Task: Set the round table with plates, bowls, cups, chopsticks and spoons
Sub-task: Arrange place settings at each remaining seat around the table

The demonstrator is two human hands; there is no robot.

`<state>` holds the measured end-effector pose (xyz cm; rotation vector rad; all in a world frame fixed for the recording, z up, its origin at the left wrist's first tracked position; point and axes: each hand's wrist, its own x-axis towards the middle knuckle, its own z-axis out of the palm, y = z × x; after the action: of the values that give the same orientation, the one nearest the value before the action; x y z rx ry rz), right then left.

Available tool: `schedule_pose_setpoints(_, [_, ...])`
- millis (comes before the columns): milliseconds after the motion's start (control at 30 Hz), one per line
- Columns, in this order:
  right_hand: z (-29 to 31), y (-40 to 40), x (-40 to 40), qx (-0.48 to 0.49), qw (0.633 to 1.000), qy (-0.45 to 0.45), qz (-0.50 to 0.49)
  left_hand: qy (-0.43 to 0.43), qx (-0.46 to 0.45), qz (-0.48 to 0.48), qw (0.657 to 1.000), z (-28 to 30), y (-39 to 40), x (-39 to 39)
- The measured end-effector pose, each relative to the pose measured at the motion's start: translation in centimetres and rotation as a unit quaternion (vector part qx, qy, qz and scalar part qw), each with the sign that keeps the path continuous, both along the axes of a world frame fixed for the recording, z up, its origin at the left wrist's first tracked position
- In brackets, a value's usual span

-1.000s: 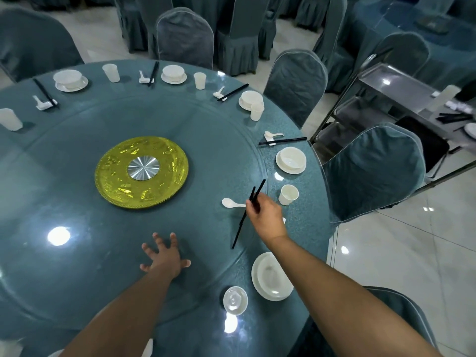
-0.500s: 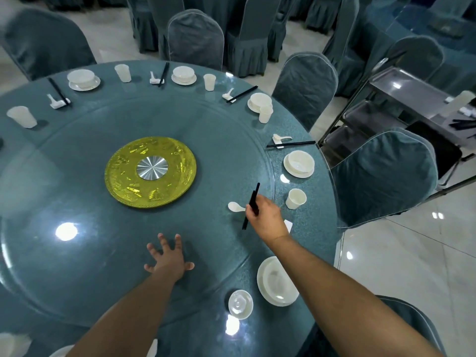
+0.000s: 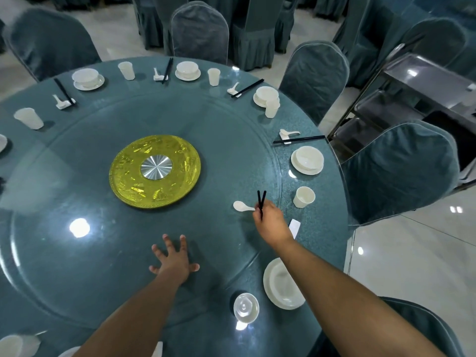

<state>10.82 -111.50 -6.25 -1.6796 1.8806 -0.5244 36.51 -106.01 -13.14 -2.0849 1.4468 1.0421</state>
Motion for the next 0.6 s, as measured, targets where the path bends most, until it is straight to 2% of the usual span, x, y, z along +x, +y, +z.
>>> schedule_pose_setpoints(233, [-0.7, 0.2, -7.3, 0.096, 0.985, 0.143, 0.024, 0.013, -0.010, 0.000, 1.000, 0.1, -0.3, -0.9])
schedule_pose_setpoints(333, [-1.3, 1.1, -10.0, 0.131, 0.979, 0.153, -0.007, 0.005, -0.017, 0.006, 1.000, 0.0, -0.5, -1.5])
schedule_pose_setpoints(600, [-4.5, 3.1, -14.6, 0.226, 0.940, 0.257, -0.002, -0.011, -0.026, 0.024, 0.999, -0.5, -1.8, -4.4])
